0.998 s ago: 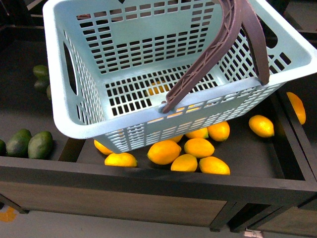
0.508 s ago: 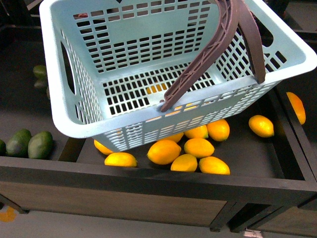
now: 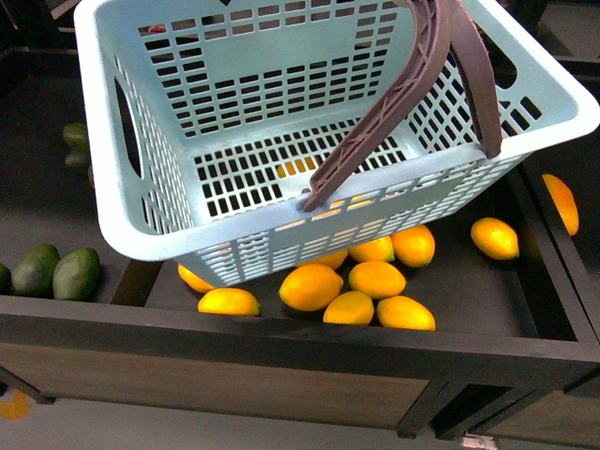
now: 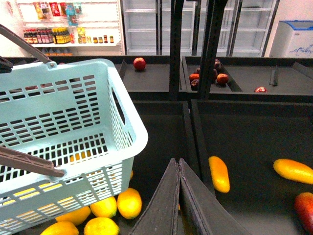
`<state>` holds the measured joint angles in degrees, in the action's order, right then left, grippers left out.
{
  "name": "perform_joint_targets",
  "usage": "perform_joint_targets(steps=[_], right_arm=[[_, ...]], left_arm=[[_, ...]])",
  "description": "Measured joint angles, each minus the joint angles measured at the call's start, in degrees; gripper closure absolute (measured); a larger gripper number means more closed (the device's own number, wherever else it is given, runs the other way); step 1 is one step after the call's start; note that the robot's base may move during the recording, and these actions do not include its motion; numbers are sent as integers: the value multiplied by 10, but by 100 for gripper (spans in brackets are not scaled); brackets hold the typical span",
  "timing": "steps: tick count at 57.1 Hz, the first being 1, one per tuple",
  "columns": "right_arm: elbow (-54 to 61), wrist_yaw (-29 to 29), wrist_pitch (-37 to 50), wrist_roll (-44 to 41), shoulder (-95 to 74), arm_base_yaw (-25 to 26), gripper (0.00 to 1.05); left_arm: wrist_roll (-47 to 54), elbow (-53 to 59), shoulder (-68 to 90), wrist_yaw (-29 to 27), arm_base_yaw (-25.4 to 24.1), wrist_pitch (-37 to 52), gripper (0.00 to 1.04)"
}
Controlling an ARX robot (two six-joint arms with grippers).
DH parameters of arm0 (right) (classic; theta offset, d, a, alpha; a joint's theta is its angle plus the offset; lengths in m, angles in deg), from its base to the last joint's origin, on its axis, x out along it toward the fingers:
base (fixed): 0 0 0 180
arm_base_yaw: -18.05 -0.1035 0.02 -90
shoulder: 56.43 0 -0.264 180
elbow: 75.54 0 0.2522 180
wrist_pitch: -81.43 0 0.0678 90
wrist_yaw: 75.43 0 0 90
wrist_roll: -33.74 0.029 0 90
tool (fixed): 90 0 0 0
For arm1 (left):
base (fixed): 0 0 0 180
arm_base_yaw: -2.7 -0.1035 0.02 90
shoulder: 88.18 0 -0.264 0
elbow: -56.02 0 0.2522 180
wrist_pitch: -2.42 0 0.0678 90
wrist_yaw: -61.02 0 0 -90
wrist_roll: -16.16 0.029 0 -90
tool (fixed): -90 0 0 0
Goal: Pick mango and avocado into basket
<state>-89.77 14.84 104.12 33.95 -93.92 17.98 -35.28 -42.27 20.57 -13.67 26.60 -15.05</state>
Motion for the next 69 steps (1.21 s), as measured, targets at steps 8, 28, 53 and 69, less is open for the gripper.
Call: perform_joint_targets(steps=[8,28,53,69], right_arm=[[1,-2,-59,0,65,0,102],[1,-2,-173,0,184,0,102],[1,-2,-250,0,263,0,102],[1,-2,-363,0,372,0,102]], left_arm=[[0,0,0,0,0,0,99],[0,0,0,-1,0,0,99],[0,0,0,-1,0,0,99],[0,0,0,-1,0,0,99]])
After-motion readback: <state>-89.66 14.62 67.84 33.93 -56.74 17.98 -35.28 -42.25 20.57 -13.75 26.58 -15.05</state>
